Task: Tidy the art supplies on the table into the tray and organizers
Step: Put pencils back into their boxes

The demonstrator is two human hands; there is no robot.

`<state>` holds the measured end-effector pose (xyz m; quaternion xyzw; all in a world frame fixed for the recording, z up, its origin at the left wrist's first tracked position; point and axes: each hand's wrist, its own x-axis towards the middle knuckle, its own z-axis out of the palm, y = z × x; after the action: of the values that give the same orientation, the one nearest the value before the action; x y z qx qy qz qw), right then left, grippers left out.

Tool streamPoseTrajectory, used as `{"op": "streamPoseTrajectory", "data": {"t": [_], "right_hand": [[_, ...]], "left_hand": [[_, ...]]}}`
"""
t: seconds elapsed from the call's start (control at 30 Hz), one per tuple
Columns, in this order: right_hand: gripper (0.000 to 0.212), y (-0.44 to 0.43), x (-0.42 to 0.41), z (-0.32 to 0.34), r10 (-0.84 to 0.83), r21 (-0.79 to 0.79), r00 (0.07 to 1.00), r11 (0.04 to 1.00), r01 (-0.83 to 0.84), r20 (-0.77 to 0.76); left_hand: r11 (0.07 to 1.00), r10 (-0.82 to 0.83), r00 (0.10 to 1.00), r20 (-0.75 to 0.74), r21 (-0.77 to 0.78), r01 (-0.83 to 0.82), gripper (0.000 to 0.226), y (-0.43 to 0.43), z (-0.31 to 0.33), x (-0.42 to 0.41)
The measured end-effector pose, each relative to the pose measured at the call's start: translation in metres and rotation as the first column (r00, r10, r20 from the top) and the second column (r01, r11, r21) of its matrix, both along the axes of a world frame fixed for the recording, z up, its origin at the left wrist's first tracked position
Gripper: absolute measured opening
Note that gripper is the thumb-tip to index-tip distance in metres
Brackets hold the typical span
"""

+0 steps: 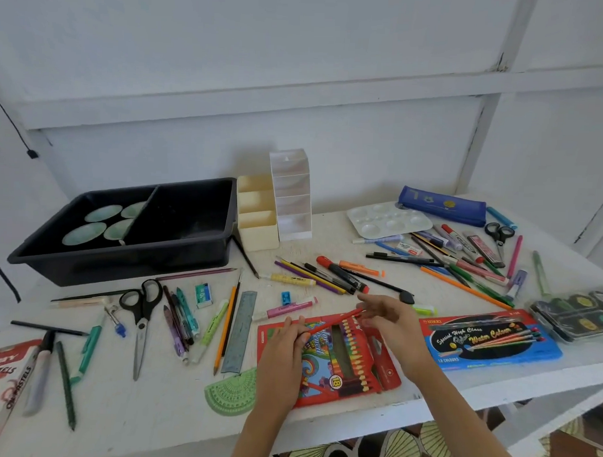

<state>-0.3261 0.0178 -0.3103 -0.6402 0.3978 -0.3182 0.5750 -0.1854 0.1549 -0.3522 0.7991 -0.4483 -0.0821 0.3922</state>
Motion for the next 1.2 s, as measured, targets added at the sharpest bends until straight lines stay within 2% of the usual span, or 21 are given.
{"op": "streamPoseTrajectory", "data": {"t": [0.07, 0.13, 0.23, 0.37, 0.47, 0.57, 0.7, 0.77, 0.9, 1.0, 1.1, 1.13, 1.2], "right_hand": [[0.027, 0.010, -0.001, 0.003, -0.062, 0.305, 0.961, 0.952, -0.024, 0.270], [0.023, 0.016, 0.001, 0.002, -0.108, 0.395, 0.946, 0.918, -0.022, 0.305], [0.021, 0.019, 0.002, 0.001, -0.234, 0.388, 0.931, 0.915, 0.112, 0.282], [0.013, 0.006, -0.017, 0.014, -0.475, 0.329, 0.812, 0.868, 0.371, 0.339], [0.013, -0.011, -0.039, 0.022, -0.588, 0.243, 0.741, 0.809, 0.535, 0.324], [0.019, -0.025, -0.056, 0.024, -0.670, 0.129, 0.679, 0.734, 0.667, 0.301], [0.019, -0.032, -0.066, 0.017, -0.727, 0.129, 0.629, 0.676, 0.725, 0.273], [0.014, -0.029, -0.065, 0.013, -0.714, 0.138, 0.656, 0.695, 0.706, 0.245], [0.009, -0.017, -0.049, 0.006, -0.617, 0.138, 0.772, 0.787, 0.602, 0.152], [0.009, -0.005, -0.037, 0.001, -0.531, 0.031, 0.845, 0.847, 0.530, 0.063], [0.009, -0.001, -0.028, -0.009, -0.482, -0.235, 0.868, 0.863, 0.447, -0.122], [0.012, -0.001, -0.025, -0.014, -0.486, -0.367, 0.847, 0.844, 0.391, -0.217], [0.019, -0.003, -0.017, -0.025, -0.528, -0.591, 0.746, 0.774, 0.226, -0.407]], "left_hand": [[1.000, 0.000, 1.000, -0.008, -0.010, 0.000, 0.023, 0.000, 0.000, 0.000], [1.000, -0.001, 1.000, -0.018, -0.022, 0.001, 0.022, 0.000, 0.000, 0.000], [1.000, -0.001, 1.000, 0.012, -0.005, 0.001, 0.029, 0.001, 0.003, -0.003], [0.989, -0.081, 0.996, 0.041, 0.123, 0.076, 0.078, 0.003, 0.007, -0.009], [0.959, -0.139, 0.977, 0.160, 0.269, 0.092, 0.100, 0.000, 0.007, -0.008], [0.924, -0.171, 0.944, 0.282, 0.378, 0.054, 0.104, -0.002, 0.008, -0.009], [0.877, -0.187, 0.933, 0.307, 0.480, 0.017, 0.109, -0.008, 0.012, -0.015], [0.857, -0.188, 0.939, 0.288, 0.515, 0.013, 0.108, -0.011, 0.016, -0.016], [0.851, -0.184, 0.956, 0.227, 0.524, 0.040, 0.091, -0.015, 0.029, -0.014], [0.863, -0.188, 0.957, 0.220, 0.502, 0.054, 0.090, -0.014, 0.029, -0.013], [0.864, -0.191, 0.956, 0.222, 0.500, 0.057, 0.094, -0.013, 0.027, -0.011], [0.865, -0.194, 0.955, 0.226, 0.499, 0.057, 0.093, -0.013, 0.026, -0.011], [0.864, -0.201, 0.950, 0.241, 0.500, 0.056, 0.094, -0.012, 0.024, -0.012]]}}
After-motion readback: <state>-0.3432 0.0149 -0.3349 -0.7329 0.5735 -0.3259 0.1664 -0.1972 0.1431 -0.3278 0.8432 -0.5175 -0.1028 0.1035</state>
